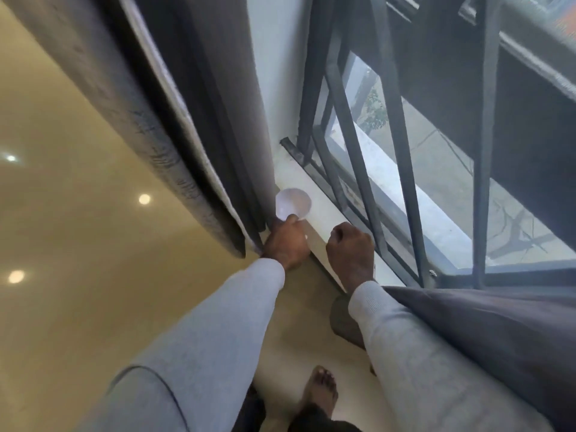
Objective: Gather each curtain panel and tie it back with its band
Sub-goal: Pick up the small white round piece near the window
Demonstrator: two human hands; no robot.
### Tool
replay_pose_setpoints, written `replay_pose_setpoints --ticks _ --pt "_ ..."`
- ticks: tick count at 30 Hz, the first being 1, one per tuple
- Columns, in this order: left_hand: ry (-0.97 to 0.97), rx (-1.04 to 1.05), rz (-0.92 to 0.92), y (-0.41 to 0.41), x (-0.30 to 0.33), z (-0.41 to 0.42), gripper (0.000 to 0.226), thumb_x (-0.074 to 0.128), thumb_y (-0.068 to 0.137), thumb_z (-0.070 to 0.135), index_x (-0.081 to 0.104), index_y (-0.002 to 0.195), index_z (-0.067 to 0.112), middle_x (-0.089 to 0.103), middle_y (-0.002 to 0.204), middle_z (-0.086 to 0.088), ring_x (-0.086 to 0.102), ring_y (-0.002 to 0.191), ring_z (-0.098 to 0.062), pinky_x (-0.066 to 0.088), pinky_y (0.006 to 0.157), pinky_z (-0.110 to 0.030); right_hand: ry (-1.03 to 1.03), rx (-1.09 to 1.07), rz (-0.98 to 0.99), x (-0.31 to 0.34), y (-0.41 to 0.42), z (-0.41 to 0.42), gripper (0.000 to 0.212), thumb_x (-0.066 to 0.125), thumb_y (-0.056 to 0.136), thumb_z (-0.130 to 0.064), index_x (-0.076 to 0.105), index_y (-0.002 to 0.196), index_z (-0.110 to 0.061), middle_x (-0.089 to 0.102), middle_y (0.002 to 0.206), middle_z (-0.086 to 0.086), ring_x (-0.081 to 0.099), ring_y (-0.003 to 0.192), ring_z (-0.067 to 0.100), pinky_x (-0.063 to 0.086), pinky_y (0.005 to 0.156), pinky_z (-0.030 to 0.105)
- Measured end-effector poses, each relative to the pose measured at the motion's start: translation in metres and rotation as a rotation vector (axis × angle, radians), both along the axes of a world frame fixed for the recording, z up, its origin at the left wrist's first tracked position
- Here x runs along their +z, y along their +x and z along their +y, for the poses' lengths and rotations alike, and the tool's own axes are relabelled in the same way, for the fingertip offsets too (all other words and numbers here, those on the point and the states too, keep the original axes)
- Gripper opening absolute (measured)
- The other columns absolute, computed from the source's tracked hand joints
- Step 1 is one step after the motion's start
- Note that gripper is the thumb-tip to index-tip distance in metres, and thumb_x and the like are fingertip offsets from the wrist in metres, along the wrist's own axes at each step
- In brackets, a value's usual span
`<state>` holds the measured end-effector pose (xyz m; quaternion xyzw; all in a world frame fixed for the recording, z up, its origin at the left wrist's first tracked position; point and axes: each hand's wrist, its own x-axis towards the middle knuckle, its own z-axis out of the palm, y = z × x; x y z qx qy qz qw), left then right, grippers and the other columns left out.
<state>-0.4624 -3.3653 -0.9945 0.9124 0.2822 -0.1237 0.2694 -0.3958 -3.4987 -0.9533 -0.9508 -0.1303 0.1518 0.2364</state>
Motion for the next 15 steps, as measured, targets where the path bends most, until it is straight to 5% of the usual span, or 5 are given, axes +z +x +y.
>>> replay_pose_setpoints --ticks 7,11,15 --pt "-0.075 -0.123 -0.128 -0.149 0.096 -0.037 0.037 0.061 0.095 0.017 0.072 0.127 0.002 0.065 0.144 -0.015 0.069 0.116 -0.044 0.058 0.099 -0.047 -0.089 0.155 0.193 0.094 -0.032 0.005 0.056 0.060 0.093 -0.065 0.080 0.116 -0.017 0.080 0.111 0.007 0.074 0.101 0.030 0.060 0.092 0.041" --pt "-0.078 -0.013 -0.071 -0.221 0.147 -0.040 0.046 0.056 0.098 0.017 0.066 0.143 0.010 0.054 0.161 -0.004 0.062 0.131 -0.036 0.050 0.112 -0.041 -0.083 0.418 0.287 0.138 -0.078 0.024 0.023 0.072 0.091 -0.038 0.085 0.097 -0.019 0.080 0.090 0.003 0.070 0.080 0.024 0.049 0.074 0.026" --pt "-0.043 0.145 -0.113 -0.295 0.189 -0.042 0.044 0.059 0.095 0.011 0.069 0.138 0.007 0.056 0.159 -0.005 0.065 0.124 -0.042 0.054 0.106 -0.045 -0.151 0.688 0.222 0.175 -0.148 0.058 0.023 0.070 0.092 -0.030 0.081 0.089 -0.010 0.076 0.083 0.008 0.061 0.072 0.028 0.039 0.061 0.026"
